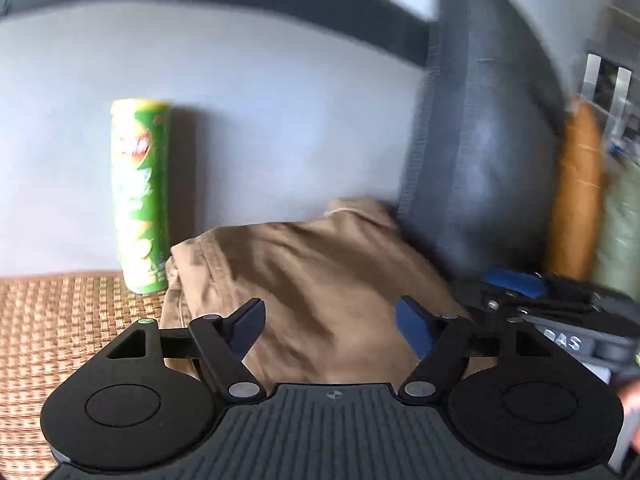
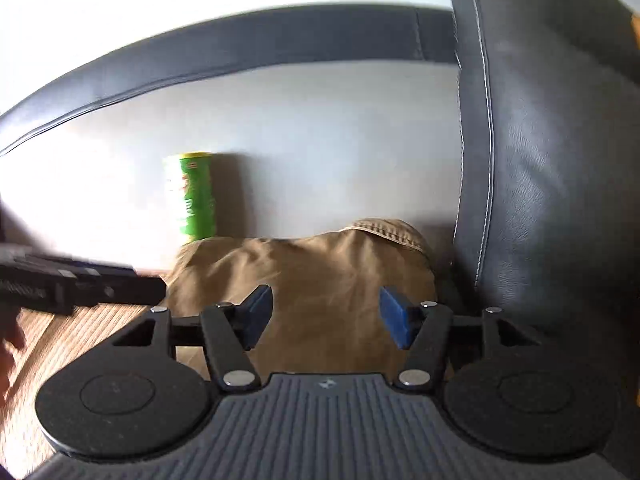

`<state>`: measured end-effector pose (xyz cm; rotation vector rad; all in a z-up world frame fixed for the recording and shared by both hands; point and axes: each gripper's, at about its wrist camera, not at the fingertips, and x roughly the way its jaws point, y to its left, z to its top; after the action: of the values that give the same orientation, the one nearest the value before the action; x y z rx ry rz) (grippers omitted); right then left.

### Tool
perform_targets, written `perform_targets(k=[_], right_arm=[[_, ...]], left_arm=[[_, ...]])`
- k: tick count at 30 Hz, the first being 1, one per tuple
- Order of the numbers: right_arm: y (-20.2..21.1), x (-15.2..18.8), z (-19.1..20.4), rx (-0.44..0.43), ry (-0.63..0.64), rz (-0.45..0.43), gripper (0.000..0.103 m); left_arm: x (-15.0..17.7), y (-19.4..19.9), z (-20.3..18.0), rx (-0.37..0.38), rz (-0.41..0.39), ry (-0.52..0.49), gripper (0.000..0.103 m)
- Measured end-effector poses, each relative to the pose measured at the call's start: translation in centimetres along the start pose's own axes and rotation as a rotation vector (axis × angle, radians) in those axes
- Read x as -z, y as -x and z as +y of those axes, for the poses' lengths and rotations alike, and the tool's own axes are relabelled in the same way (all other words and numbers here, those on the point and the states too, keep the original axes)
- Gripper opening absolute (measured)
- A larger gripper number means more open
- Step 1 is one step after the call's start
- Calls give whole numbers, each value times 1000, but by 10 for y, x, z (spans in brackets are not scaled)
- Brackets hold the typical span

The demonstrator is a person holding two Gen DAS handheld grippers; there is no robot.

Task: Fold clothes
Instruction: 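Lower the bundle onto the seat beside the armrest and open both grippers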

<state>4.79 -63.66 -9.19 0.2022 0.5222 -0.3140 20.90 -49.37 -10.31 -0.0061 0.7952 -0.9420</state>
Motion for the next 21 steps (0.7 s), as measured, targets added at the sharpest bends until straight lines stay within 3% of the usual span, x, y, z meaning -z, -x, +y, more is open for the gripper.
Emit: perform_targets(k=[3,6,9,14,16,19,21], right_arm=[[-36,12,-7,41,-44,59,79],[-70,43,-10,77,-32,104,86],[-81,56,-10,93,-41,66,86],[-84,55,-11,101,-27,52,86],[-75,48,-10,106,-26,55,86],[-38,42,-9,88,-51,0,83],[-6,48,-7,50,-50,-43,84]], left_arm=[[9,-46,14,-47,123,16,81],[31,-61,12,-63,124,-73,79],[36,-72,30,-15,109,24,80],[44,-64,18,-76,67,-6,78],[38,-41,8,-95,76,3,77],[43,6,-2,8,18,-19,81],[56,21,-11,19,15,-64,84]])
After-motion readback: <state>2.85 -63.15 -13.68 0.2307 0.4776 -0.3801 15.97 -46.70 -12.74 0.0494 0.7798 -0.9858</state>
